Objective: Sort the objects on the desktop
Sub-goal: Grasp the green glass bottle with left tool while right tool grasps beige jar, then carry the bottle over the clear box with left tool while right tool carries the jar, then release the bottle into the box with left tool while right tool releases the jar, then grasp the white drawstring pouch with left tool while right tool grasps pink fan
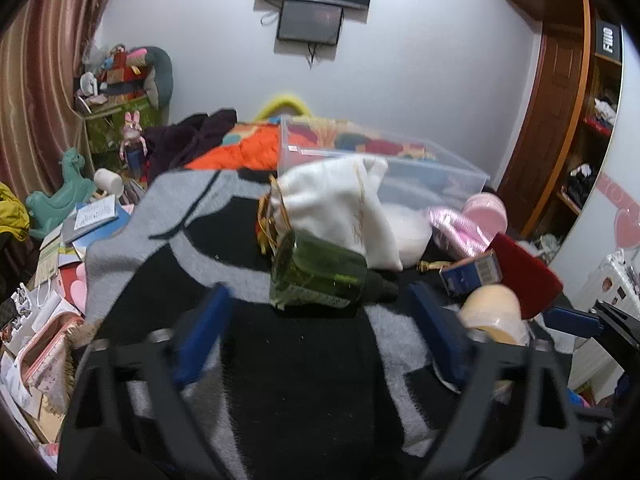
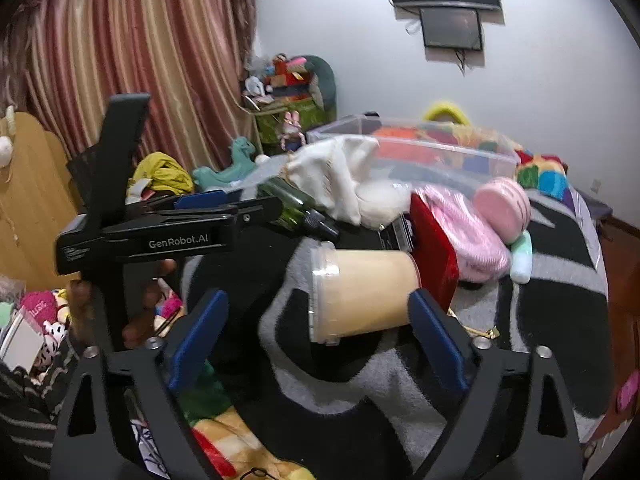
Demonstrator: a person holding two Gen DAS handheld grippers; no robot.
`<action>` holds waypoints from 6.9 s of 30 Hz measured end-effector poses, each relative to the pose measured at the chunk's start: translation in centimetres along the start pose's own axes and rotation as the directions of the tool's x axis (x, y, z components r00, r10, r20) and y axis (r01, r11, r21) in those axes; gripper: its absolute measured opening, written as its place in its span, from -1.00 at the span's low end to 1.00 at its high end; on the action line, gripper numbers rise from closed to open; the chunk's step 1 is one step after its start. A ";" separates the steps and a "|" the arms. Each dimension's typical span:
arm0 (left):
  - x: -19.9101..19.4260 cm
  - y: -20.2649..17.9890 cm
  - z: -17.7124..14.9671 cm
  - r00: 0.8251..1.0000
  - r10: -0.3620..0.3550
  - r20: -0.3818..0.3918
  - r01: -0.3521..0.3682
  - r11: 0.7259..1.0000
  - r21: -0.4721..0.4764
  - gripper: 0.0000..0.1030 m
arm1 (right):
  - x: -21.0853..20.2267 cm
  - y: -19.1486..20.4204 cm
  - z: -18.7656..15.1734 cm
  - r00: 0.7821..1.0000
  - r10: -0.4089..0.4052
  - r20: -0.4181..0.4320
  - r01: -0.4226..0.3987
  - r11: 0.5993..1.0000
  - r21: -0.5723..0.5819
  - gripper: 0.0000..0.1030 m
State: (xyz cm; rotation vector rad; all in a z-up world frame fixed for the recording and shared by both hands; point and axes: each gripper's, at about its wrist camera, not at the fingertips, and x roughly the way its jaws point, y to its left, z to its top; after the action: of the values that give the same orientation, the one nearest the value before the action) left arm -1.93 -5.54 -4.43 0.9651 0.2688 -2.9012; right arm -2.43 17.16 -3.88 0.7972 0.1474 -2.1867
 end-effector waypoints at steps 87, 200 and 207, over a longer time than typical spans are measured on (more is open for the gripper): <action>10.4 -0.3 15.1 0.994 -0.080 -0.073 0.083 0.996 0.032 0.24 | 7.2 -13.9 15.8 0.951 -0.311 0.002 0.303 0.929 0.212 0.23; 10.7 -1.1 7.7 0.940 -0.077 -0.333 0.114 0.989 0.093 0.87 | 6.0 -13.8 7.4 0.921 -0.357 -0.156 0.360 0.933 -0.006 0.36; 11.5 -0.8 7.8 0.941 -0.101 -0.324 0.129 0.989 0.066 0.88 | 6.6 -13.3 7.0 0.939 -0.295 -0.175 0.301 0.954 0.004 -0.05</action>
State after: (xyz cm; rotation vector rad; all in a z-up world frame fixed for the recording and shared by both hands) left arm -15.81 -6.37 -5.05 1.4856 0.2253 -2.8660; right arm -18.66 19.62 -4.18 1.0388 0.3421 -2.4044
